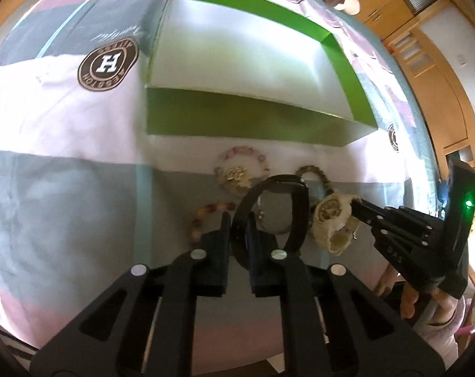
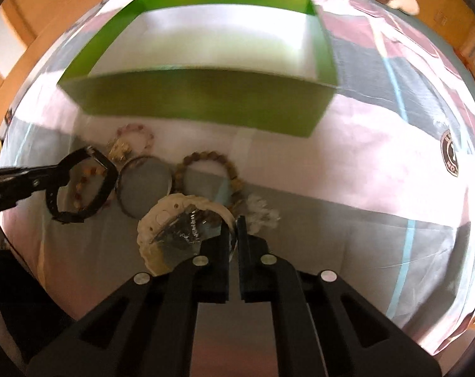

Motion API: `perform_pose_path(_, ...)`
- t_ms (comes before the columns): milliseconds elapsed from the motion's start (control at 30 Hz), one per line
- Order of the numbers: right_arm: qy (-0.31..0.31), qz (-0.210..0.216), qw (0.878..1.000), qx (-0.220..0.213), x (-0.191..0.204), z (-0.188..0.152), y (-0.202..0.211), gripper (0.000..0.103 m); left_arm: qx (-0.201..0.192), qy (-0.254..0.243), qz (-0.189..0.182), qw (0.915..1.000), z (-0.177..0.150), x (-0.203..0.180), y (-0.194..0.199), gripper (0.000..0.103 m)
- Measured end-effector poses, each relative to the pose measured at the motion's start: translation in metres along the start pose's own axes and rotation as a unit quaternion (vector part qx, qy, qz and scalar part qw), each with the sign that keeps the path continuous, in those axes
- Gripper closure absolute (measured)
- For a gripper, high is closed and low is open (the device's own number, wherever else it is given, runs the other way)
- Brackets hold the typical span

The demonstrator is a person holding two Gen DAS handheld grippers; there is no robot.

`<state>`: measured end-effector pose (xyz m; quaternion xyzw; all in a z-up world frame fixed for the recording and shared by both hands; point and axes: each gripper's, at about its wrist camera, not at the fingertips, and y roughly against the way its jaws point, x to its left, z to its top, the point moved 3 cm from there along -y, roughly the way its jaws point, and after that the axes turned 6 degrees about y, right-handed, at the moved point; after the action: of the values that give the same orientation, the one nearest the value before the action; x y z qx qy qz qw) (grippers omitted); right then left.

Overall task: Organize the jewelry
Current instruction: 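Grasp the black watch with the left tool while the right tool grasps the white watch, then carry both watches into the green box and open both tools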

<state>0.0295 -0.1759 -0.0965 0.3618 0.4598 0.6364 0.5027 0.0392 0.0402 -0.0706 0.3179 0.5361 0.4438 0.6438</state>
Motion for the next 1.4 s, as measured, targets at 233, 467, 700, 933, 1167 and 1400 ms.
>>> perform_pose_path(233,-0.013,0.0,1.0,-0.001,-0.009,-0.001,0.0,0.098,0.015,0.001,0.056,0.9983,-0.002,0.008,-0.028,0.092)
perform_pose_path(467,-0.003,-0.003,1.0,0.009,-0.008,-0.011,-0.001,0.098,0.02,-0.024,0.101,0.9944,-0.006,-0.001,-0.053,0.083)
perform_pose_path(700,0.01,-0.025,1.0,0.007,-0.001,-0.011,-0.012,0.075,0.016,-0.045,0.127,0.9908,-0.008,-0.018,-0.067,0.088)
perform_pose_path(933,0.009,-0.001,1.0,0.0,0.003,-0.012,0.001,0.099,-0.042,-0.042,0.091,0.994,0.001,-0.024,-0.034,0.099)
perform_pose_path(1167,-0.015,0.003,0.999,-0.046,-0.009,0.001,0.024,0.099,-0.098,-0.036,0.085,0.9908,0.019,-0.031,-0.004,0.099)
perform_pose_path(1400,-0.036,-0.002,0.991,-0.128,-0.018,0.045,0.071,0.099,-0.124,-0.007,0.049,0.9911,0.055,-0.041,0.028,0.099)
